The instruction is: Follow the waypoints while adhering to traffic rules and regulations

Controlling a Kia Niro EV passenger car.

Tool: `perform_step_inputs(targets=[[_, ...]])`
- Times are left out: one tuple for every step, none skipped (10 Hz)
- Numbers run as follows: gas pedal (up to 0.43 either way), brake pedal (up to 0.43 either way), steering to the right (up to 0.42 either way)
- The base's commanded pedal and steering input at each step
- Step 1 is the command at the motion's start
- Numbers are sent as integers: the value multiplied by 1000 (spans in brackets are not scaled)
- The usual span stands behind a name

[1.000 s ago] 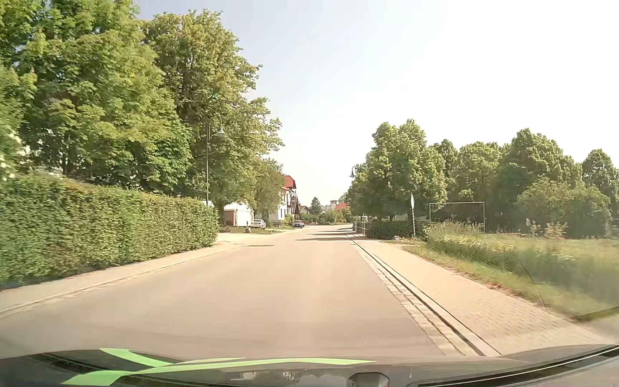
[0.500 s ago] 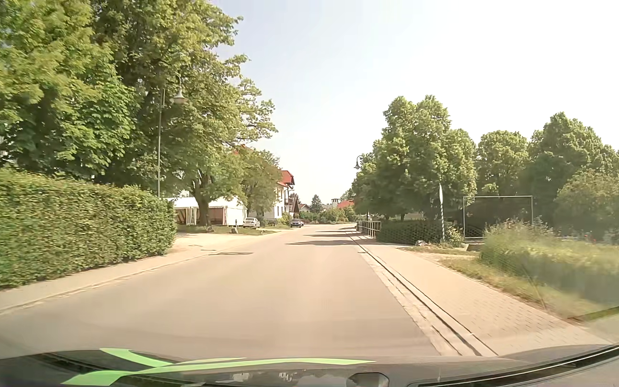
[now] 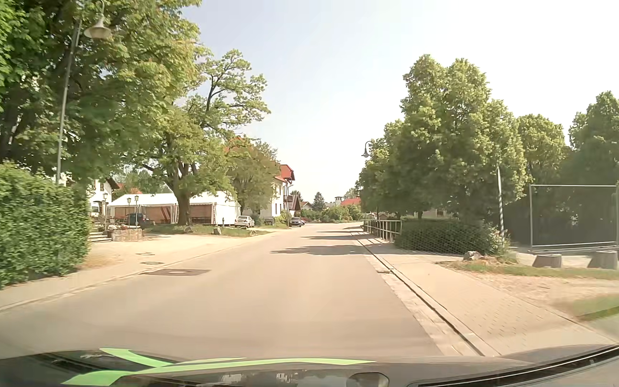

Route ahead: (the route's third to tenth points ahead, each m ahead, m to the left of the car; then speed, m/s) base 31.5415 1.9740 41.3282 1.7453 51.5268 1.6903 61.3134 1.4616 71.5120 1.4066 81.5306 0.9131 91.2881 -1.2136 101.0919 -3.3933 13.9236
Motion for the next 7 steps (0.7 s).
perform_step_inputs(targets=[[39, 0, -8], [98, 0, -8], [98, 0, -7], [110, 0, -7], [110, 0, -7], [118, 0, -7], [130, 0, -7]])
